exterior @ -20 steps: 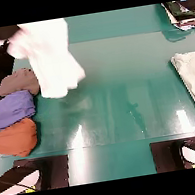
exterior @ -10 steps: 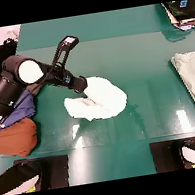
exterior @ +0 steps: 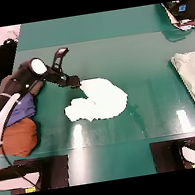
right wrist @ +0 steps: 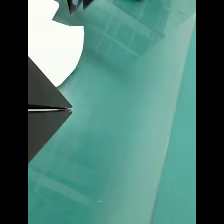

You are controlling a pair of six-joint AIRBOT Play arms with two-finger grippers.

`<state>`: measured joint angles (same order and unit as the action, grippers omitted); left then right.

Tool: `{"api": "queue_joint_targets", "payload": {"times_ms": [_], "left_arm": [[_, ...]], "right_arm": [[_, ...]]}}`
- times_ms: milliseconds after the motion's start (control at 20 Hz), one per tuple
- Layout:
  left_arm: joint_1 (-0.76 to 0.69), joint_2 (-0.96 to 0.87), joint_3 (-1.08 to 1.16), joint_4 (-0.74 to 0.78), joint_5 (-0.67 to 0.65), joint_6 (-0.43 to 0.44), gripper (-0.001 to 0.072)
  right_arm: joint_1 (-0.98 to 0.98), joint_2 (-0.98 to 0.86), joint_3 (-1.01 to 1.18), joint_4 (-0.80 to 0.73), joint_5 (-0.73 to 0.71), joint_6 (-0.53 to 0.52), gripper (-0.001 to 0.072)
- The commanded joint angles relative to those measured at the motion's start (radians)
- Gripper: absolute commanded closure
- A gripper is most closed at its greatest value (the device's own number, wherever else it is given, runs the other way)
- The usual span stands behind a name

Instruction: Fold the shirts.

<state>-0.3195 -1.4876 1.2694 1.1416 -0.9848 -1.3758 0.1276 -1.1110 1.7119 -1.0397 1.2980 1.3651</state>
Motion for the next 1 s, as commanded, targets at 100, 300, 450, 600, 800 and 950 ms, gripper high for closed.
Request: {"api": "queue_joint_targets", "payload": {"times_ms": [100,300,450,600,800,950], "left_arm": [[0.016,-0.137,-0.001,-0.193,0.099,0.128,0.0157],[0.029,-0.136,0.03,-0.199,0.178,0.127,0.0672],[0.089,-0.135,0.134,-0.174,0.079,0.113,0.0684],[0.176,-0.098,0.252,-0.105,-0.022,0.099,0.0684],[0.22,-0.055,0.304,-0.068,-0.069,0.101,0.0683],[0.22,-0.055,0.301,-0.068,-0.085,0.1,0.0683]], "right_arm": [[0.0,-0.001,0.0,0.0,0.023,0.0,0.0694],[0.0,-0.001,-0.032,0.0,0.051,0.014,0.0694],[0.0,0.0,-0.154,0.0,0.102,0.05,0.0694],[0.005,-0.001,-0.363,0.0,0.088,0.067,0.0684],[0.079,-0.012,-0.713,0.084,-0.177,0.067,0.0254],[0.172,-0.122,-0.856,0.262,-0.359,0.065,0.0263]]}}
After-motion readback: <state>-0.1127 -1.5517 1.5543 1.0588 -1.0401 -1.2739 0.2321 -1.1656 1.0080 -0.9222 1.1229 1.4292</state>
